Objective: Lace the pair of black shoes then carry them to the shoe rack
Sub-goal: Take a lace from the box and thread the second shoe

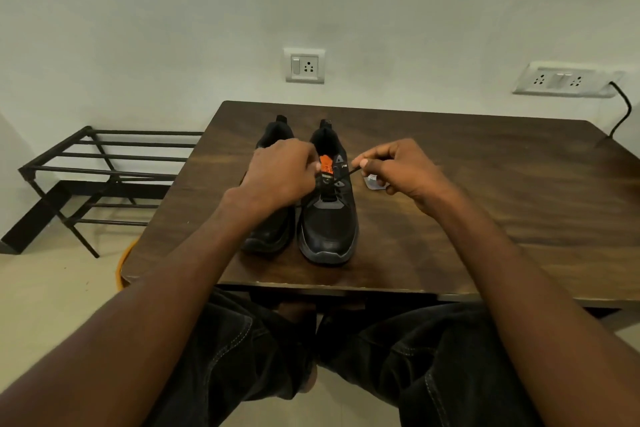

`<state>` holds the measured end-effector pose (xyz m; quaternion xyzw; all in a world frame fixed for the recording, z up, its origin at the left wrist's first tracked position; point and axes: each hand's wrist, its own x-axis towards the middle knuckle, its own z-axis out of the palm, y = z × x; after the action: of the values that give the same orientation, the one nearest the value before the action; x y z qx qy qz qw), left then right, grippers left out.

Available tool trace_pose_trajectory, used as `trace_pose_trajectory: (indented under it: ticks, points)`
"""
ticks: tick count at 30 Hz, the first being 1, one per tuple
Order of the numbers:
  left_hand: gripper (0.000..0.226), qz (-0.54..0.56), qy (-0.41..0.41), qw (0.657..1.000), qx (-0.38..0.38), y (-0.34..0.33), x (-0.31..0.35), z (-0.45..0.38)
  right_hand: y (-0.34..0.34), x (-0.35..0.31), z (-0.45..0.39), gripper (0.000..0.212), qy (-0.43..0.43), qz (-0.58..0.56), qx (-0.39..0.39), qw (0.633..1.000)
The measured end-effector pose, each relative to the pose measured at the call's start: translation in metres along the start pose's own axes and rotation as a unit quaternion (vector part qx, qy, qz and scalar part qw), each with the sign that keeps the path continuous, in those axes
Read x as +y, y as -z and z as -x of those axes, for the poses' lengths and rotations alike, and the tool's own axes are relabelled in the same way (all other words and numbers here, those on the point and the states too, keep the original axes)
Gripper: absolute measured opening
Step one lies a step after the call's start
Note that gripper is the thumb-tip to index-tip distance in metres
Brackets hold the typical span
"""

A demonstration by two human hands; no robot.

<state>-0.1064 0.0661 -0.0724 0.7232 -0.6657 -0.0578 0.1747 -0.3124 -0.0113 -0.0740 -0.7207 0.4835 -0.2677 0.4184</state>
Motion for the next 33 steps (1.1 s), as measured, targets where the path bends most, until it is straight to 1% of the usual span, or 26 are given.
trace_pose_trajectory:
  ticks: [1,2,4,5,6,7,9,10,11,12,13,14,16,17,20,22,23,24,26,28,29,30,32,33]
  points:
    - [0.019,0.077,-0.006,0.997,0.005,0.000,0.004,-0.002,-0.004,-0.002,0.000,0.017,0.000,-0.013,-0.025,1.000]
    - [0.024,0.162,-0.008,0.987,-0.011,0.000,0.007,-0.004,-0.007,-0.005,0.001,0.017,0.002,-0.030,-0.049,0.998]
    - [0.026,0.317,-0.003,0.945,-0.079,0.001,0.011,-0.004,-0.011,-0.009,0.000,0.013,0.013,-0.065,-0.074,0.995]
    - [0.021,0.357,0.001,0.928,-0.103,0.001,0.010,-0.003,-0.011,-0.009,0.000,0.011,0.019,-0.077,-0.071,0.994]
    - [0.014,0.366,0.005,0.924,-0.114,0.000,0.007,-0.003,-0.011,-0.009,-0.001,0.010,0.022,-0.083,-0.058,0.995]
    - [0.011,0.344,0.014,0.932,-0.111,0.000,0.002,-0.002,-0.011,-0.007,-0.002,0.010,0.020,-0.082,-0.036,0.996]
    - [0.014,0.241,0.030,0.966,-0.089,-0.002,-0.007,-0.003,-0.011,-0.004,-0.003,0.009,0.004,-0.072,0.013,0.997]
    - [0.013,0.197,0.031,0.977,-0.079,-0.001,-0.010,-0.003,-0.012,-0.003,-0.003,0.010,-0.006,-0.069,0.033,0.997]
    - [0.011,0.176,0.031,0.981,-0.075,-0.002,-0.012,-0.003,-0.013,-0.001,-0.004,0.013,-0.015,-0.063,0.044,0.997]
    - [0.007,0.182,0.029,0.980,-0.075,-0.002,-0.013,-0.003,-0.014,0.000,-0.004,0.017,-0.019,-0.051,0.043,0.998]
    - [0.005,0.206,0.025,0.975,-0.078,-0.002,-0.012,-0.003,-0.015,0.000,-0.005,0.021,-0.017,-0.037,0.031,0.999]
    - [0.008,0.241,0.023,0.967,-0.080,-0.003,-0.010,-0.003,-0.016,-0.001,-0.004,0.023,-0.008,-0.026,0.011,1.000]
    - [0.013,0.300,0.025,0.951,-0.075,-0.004,-0.003,-0.005,-0.020,-0.006,-0.003,0.020,0.022,-0.022,-0.016,0.999]
    - [0.012,0.322,0.032,0.944,-0.069,-0.004,0.001,-0.005,-0.023,-0.010,-0.002,0.017,0.038,-0.031,-0.019,0.999]
    - [0.007,0.388,0.088,0.916,-0.053,-0.009,0.006,-0.007,-0.028,-0.017,-0.004,0.012,0.052,-0.067,0.004,0.996]
    - [0.006,0.417,0.120,0.900,-0.049,-0.013,0.003,-0.010,-0.032,-0.017,-0.006,0.010,0.052,-0.063,0.017,0.996]
    - [0.006,0.421,0.128,0.897,-0.048,-0.014,0.001,-0.010,-0.035,-0.015,-0.009,0.009,0.051,-0.056,0.021,0.997]
    - [0.006,0.415,0.134,0.899,-0.045,-0.017,-0.002,-0.012,-0.039,-0.013,-0.012,0.010,0.049,-0.045,0.025,0.997]
    - [0.009,0.379,0.136,0.915,-0.021,-0.020,-0.006,-0.014,-0.049,-0.003,-0.023,0.014,0.042,0.002,0.047,0.998]
    - [0.012,0.330,0.131,0.935,0.011,-0.024,-0.010,-0.016,-0.058,0.010,-0.035,0.014,0.035,0.108,0.065,0.991]
    - [0.012,0.301,0.122,0.946,0.021,-0.025,-0.011,-0.016,-0.062,0.014,-0.038,0.019,0.023,0.154,0.065,0.986]
    - [0.011,0.271,0.108,0.956,0.028,-0.027,-0.012,-0.017,-0.066,0.017,-0.040,0.030,0.010,0.181,0.065,0.981]
    - [0.009,0.218,0.079,0.972,0.038,-0.029,-0.012,-0.016,-0.071,0.019,-0.043,0.045,-0.009,0.203,0.073,0.976]
    - [0.008,0.204,0.071,0.976,0.044,-0.030,-0.011,-0.016,-0.071,0.019,-0.043,0.047,-0.012,0.209,0.082,0.974]
